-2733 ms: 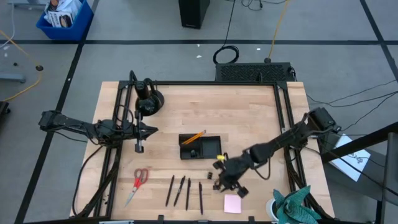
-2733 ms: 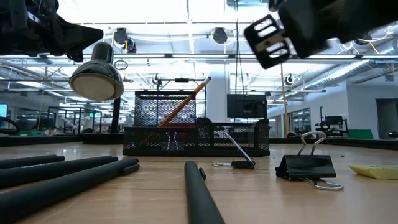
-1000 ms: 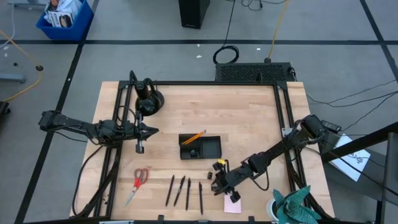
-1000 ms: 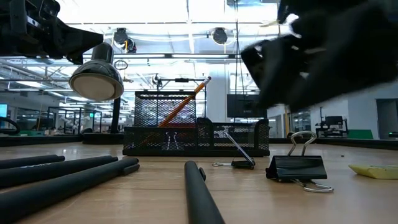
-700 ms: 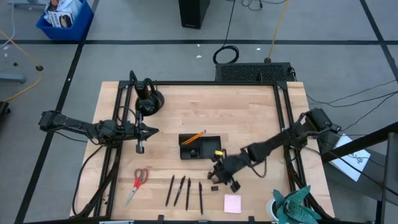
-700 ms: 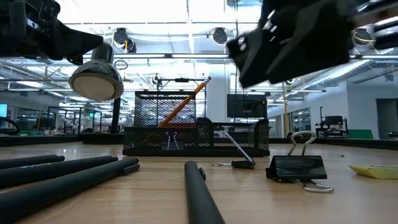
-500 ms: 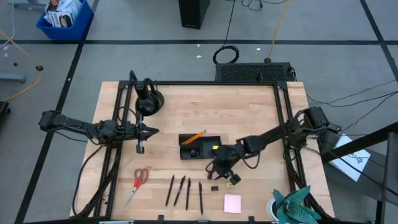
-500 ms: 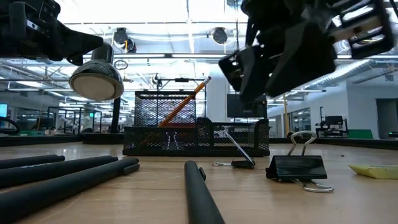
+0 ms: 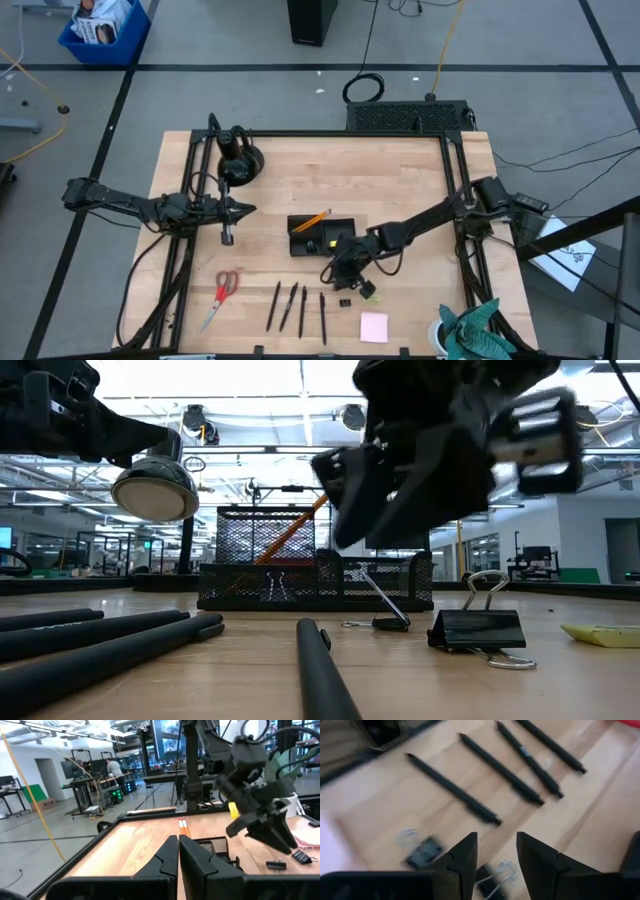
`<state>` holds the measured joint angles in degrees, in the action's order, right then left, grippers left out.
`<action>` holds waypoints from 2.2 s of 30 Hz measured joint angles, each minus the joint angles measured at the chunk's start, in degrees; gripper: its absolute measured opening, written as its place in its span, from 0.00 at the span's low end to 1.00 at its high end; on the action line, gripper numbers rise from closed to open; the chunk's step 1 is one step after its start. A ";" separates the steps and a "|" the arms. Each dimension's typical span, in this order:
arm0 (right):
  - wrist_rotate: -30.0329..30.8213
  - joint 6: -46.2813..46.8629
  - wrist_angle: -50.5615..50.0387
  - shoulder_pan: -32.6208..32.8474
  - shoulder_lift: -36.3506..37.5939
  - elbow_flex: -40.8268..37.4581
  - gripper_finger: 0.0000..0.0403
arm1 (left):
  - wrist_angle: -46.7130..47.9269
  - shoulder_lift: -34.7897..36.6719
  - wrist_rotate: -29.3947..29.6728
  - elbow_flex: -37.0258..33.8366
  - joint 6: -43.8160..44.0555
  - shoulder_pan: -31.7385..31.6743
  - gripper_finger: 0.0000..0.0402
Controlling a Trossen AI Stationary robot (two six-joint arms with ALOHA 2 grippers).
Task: Pick and place office supplies into organizer
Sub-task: Put the black binder clip into the black desk organizer
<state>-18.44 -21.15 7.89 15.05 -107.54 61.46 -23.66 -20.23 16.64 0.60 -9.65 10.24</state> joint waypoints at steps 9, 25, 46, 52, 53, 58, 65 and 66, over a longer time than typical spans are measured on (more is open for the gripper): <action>3.41 0.54 -2.52 -0.35 -2.44 0.10 0.32 | -0.01 -0.01 0.00 0.00 -0.13 0.01 0.05; -0.04 2.21 -8.09 -0.48 -2.33 0.18 0.13 | -0.13 0.00 0.00 0.00 0.11 0.02 0.05; 13.26 3.35 15.17 0.04 2.49 -0.01 0.00 | -0.28 0.00 0.00 0.00 0.05 0.00 0.05; 19.16 2.71 19.83 -1.18 2.14 0.04 0.00 | -0.24 0.00 0.00 0.00 -0.17 0.02 0.05; 19.95 2.65 20.32 -1.60 1.68 0.01 0.00 | -0.22 0.00 -0.02 0.00 -0.17 0.00 0.05; 19.93 4.95 23.92 -3.60 -0.84 0.05 0.00 | -0.24 0.00 0.00 0.00 -0.15 0.00 0.05; 20.33 6.37 24.13 -5.23 -4.04 -0.01 0.00 | -0.20 0.00 0.00 0.00 -0.17 0.01 0.05; 20.35 6.72 24.09 -5.37 -4.36 -0.01 0.00 | -0.20 0.00 0.00 0.00 -0.29 0.02 0.05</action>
<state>1.91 -14.43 31.99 9.68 -111.90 61.45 -23.86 -20.23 16.64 0.60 -9.94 10.26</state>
